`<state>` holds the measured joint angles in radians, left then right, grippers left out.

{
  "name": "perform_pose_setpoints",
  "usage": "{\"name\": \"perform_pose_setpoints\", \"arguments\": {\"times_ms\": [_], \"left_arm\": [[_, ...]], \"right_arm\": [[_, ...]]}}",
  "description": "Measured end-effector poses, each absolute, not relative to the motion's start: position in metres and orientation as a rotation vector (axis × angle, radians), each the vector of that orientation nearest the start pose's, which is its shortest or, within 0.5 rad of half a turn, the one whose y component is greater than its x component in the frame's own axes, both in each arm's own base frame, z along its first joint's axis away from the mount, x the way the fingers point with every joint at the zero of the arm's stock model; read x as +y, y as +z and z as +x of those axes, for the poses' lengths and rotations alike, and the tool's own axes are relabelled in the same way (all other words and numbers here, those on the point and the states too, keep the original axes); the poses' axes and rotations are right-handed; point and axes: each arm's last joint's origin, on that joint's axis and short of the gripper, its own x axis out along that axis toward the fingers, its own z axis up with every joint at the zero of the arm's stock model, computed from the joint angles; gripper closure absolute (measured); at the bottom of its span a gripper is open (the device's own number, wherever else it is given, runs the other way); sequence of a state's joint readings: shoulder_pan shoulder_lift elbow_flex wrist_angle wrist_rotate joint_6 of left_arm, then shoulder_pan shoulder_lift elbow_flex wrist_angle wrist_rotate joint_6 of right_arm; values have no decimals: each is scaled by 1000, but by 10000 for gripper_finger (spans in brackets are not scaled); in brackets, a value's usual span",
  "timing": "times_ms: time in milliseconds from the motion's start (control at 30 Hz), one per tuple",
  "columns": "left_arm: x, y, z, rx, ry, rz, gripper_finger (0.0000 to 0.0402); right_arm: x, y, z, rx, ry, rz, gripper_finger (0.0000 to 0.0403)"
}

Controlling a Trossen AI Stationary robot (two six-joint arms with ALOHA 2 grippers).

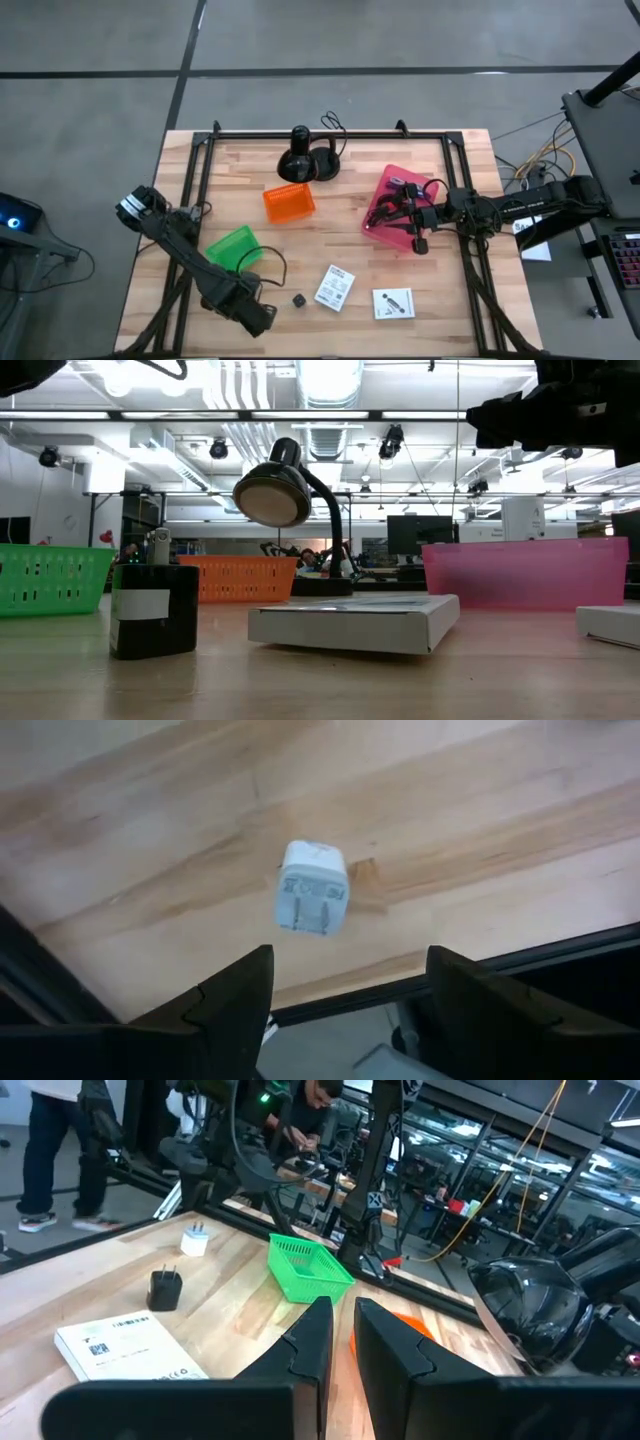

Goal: Pick and place items into bin
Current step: Put the white charger adapter into the green bin

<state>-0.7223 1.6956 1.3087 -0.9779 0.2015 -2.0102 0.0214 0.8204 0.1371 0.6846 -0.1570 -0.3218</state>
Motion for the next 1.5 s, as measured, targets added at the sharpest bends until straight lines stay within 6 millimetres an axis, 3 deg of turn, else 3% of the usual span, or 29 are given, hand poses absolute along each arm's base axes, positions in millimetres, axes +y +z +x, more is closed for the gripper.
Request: {"name": "perform_pose_setpoints", "arguments": {"times_ms": [367,800,967,1500], "left_arm": [[-226,216,240,1562,828,-1158,155],[-226,209,238,1583,804,-1097,155],[-222,194,234,1586,803,-1077,155],[-224,177,234,1575,727,-1125,155]], "right_arm": [[8,188,164,-29,176,-321,367],[8,188,164,-29,177,-321,367],[8,188,164,-29,176,-321,367],[8,187,164,-15,178,-320,367]]}}
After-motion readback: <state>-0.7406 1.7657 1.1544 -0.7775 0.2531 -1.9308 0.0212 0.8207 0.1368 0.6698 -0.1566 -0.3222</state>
